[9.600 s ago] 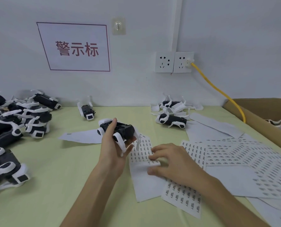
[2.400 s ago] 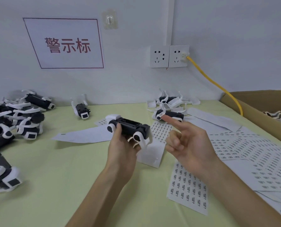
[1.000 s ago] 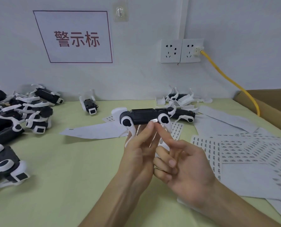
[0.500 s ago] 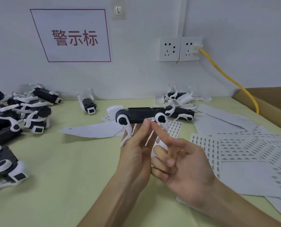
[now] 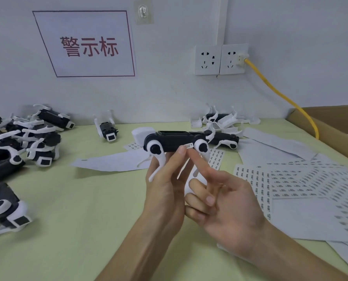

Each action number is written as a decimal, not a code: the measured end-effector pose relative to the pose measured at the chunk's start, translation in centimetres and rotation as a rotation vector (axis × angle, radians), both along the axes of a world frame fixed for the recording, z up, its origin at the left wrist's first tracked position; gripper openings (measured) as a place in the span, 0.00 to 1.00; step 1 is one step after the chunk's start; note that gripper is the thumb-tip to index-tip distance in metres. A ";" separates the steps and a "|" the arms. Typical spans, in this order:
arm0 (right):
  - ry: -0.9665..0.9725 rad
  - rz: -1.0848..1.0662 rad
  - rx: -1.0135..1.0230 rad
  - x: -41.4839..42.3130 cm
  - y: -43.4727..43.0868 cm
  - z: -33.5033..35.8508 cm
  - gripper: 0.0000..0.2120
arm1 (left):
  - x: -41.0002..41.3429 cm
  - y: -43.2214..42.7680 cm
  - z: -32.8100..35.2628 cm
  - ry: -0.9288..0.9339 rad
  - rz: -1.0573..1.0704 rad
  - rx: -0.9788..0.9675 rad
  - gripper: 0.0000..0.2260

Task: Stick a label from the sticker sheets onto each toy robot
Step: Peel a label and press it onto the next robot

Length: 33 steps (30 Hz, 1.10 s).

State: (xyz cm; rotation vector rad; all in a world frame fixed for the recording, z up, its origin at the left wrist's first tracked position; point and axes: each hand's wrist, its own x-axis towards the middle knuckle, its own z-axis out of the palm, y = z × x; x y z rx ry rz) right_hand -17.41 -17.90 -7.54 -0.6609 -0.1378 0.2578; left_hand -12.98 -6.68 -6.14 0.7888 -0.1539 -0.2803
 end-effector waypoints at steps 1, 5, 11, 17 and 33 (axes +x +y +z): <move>0.001 0.002 0.007 0.0 0.0 0.0 0.22 | 0.0 0.0 0.0 0.004 -0.005 0.001 0.14; 0.005 0.018 0.018 0.0 -0.1 0.0 0.22 | -0.1 0.1 0.2 -0.006 -0.028 0.024 0.13; 0.011 0.039 0.041 0.0 0.0 -0.1 0.21 | -0.1 0.1 0.1 -0.020 -0.053 0.062 0.09; 0.002 0.121 0.078 -0.4 0.4 0.3 0.22 | 0.0 -0.1 0.2 -0.019 0.005 -0.040 0.13; -0.007 0.159 0.075 -0.7 0.4 0.4 0.21 | 0.1 -0.1 0.1 -0.083 0.211 0.095 0.13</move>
